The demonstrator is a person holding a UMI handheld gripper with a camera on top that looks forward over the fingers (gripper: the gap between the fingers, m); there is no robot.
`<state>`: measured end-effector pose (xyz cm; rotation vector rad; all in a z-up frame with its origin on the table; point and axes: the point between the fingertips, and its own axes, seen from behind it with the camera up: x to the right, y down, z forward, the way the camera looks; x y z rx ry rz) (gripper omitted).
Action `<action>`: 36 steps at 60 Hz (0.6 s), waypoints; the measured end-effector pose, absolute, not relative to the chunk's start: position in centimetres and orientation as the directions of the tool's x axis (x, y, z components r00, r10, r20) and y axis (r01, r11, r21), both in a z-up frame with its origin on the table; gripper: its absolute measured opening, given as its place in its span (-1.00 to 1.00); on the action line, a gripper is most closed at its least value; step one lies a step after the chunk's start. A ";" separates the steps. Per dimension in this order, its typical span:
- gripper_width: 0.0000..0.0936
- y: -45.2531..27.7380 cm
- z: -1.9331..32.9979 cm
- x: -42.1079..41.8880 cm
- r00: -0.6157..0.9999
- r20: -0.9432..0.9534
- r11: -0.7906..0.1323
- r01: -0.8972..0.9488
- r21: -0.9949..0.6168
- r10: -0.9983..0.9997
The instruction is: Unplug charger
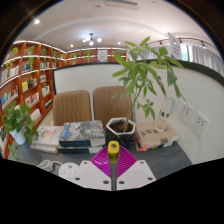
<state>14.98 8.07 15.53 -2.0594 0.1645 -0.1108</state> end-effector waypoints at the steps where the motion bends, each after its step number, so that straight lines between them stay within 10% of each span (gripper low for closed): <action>1: -0.92 8.1 14.2 15.3 0.987 0.008 -0.489 -0.073 -0.869 -0.163; 12: -0.92 7.1 3.2 15.8 0.990 -0.049 -0.649 -0.122 -0.751 -0.130; 26: -0.76 7.2 -0.4 16.1 0.988 -0.108 -0.703 -0.157 -0.693 -0.114; 36: 0.29 7.8 1.1 17.7 0.990 -0.066 -0.696 -0.132 -0.706 -0.121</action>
